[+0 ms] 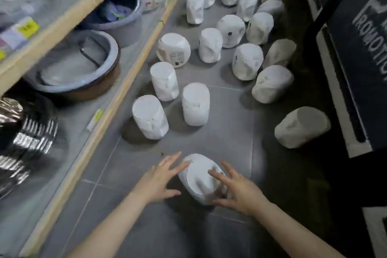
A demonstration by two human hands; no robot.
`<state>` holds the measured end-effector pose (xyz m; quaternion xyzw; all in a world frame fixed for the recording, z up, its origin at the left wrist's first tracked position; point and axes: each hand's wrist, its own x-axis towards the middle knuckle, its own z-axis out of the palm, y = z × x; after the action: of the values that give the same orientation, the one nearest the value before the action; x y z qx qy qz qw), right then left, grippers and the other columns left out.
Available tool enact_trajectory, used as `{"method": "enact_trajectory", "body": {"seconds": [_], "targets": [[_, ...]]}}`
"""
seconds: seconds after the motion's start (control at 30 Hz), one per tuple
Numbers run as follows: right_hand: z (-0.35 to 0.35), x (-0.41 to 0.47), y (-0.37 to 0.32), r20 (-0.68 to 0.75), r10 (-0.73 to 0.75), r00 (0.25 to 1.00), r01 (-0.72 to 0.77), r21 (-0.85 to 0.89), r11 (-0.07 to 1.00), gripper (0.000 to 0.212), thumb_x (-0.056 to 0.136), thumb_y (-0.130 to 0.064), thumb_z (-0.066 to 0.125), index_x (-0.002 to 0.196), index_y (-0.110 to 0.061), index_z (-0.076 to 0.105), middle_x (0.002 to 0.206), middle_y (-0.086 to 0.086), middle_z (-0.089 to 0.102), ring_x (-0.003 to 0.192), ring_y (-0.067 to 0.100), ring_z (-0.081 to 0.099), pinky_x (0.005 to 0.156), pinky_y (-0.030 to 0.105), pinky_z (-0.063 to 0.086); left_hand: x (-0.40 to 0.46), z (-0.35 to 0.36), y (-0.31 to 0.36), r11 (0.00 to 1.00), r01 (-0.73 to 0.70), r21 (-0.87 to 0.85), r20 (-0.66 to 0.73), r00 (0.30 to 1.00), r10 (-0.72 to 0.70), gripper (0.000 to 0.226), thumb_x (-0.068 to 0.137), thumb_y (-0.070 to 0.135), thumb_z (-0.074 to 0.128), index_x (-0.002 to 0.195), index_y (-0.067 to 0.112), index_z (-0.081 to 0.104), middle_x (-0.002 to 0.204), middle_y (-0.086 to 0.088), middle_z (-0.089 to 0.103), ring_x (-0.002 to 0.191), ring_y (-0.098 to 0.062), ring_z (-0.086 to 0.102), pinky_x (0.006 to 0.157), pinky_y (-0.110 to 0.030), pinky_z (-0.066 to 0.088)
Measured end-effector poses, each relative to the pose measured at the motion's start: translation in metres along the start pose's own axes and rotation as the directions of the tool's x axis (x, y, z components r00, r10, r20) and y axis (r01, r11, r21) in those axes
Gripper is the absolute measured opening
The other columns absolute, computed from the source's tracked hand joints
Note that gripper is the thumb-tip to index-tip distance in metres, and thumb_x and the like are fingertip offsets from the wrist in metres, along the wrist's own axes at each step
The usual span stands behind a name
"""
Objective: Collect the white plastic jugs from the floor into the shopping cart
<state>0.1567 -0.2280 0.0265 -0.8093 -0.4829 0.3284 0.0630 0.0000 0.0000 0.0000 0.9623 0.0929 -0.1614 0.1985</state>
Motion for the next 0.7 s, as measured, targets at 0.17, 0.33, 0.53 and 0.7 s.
{"method": "enact_trajectory", "body": {"seconds": [0.17,0.33,0.53,0.7], "targets": [[0.053,0.040,0.037,-0.058,-0.130,0.990,0.124,-0.095,0.988,0.072,0.081,-0.069,0.049,0.140,-0.057,0.011,0.157,-0.004,-0.018,0.144,0.021,0.009,0.112,0.037,0.026,0.046,0.060,-0.018,0.996,-0.085,-0.032,-0.025,0.996,0.084,0.107,0.077,0.045,0.071,0.129,0.070,-0.019,0.157,0.008,-0.017,0.147,-0.020,0.003,0.114,-0.040,0.029],[0.045,0.041,0.076,-0.099,-0.097,0.990,0.089,-0.083,0.993,0.075,0.079,-0.072,0.049,0.134,-0.067,-0.002,0.156,-0.007,-0.022,0.145,0.022,0.012,0.112,0.042,0.031,0.040,0.106,0.023,0.985,0.097,-0.141,-0.300,0.944,-0.136,0.107,0.069,0.051,0.072,0.136,0.064,-0.011,0.159,-0.002,0.012,0.138,-0.029,0.026,0.105,-0.043,0.041],[0.053,0.045,0.093,-0.130,-0.112,0.985,0.119,0.048,0.992,0.098,0.065,-0.070,0.066,0.135,-0.066,-0.003,0.153,-0.017,-0.019,0.143,0.021,0.015,0.113,0.039,0.032,0.050,0.112,0.011,0.966,-0.013,-0.260,-0.292,0.954,-0.065,0.110,0.059,0.060,0.075,0.135,0.068,-0.004,0.158,-0.002,-0.006,0.144,-0.023,0.011,0.114,-0.041,0.028],[0.078,0.061,0.089,-0.304,-0.168,0.938,0.236,0.202,0.951,0.095,0.066,-0.059,0.075,0.135,-0.060,0.008,0.139,-0.018,0.007,0.129,0.002,0.018,0.112,0.023,0.028,0.075,0.113,-0.002,0.900,-0.120,-0.418,-0.269,0.963,0.004,0.109,0.054,0.055,0.080,0.131,0.071,0.005,0.146,0.021,-0.001,0.141,-0.012,0.020,0.114,-0.031,0.029]]}}
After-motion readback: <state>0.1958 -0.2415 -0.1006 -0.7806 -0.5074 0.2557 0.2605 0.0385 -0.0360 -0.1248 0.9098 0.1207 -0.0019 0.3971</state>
